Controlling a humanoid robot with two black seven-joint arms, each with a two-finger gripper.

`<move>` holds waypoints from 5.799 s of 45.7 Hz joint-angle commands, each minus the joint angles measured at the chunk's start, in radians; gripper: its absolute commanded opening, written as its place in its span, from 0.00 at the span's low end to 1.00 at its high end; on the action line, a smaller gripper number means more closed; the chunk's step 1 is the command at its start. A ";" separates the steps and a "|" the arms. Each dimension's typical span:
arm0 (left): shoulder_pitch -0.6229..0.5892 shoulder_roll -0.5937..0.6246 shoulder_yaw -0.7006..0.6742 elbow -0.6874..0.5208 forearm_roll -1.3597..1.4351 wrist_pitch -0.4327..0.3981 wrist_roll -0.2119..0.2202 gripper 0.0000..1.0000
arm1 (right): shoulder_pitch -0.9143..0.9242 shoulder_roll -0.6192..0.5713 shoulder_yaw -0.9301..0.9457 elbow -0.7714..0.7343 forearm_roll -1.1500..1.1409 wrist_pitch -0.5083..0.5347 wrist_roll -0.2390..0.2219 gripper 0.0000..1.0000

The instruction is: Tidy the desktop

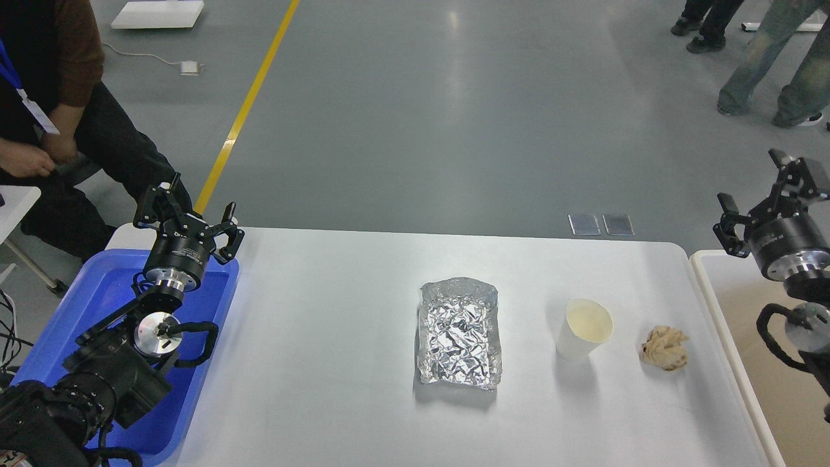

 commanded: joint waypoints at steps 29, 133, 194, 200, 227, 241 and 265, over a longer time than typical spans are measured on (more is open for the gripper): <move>0.000 0.000 0.000 0.000 0.000 0.001 0.000 1.00 | 1.002 -0.233 -1.646 0.324 -0.416 -0.021 -0.019 0.99; 0.000 0.000 0.000 0.000 0.000 -0.001 0.000 1.00 | 0.634 0.074 -1.717 0.169 -0.455 -0.224 -0.101 0.00; 0.000 0.000 0.000 0.000 0.000 -0.001 0.000 1.00 | 0.838 -0.345 -1.224 0.370 -0.178 -0.079 -0.095 0.00; 0.000 0.000 -0.002 0.000 0.000 -0.001 0.000 1.00 | 0.832 -0.410 -1.198 0.367 -0.131 -0.072 -0.095 0.00; 0.000 0.000 0.000 0.000 0.000 0.001 0.000 1.00 | 0.551 -0.443 -1.108 -0.062 0.249 -0.087 -0.099 0.00; 0.000 0.000 -0.002 0.000 0.000 -0.001 0.000 1.00 | 0.338 -0.269 -1.109 -0.435 0.296 -0.092 -0.110 0.00; 0.000 0.000 0.000 0.000 0.000 0.001 0.000 1.00 | 0.163 -0.049 -1.100 -0.727 0.296 -0.101 -0.256 0.00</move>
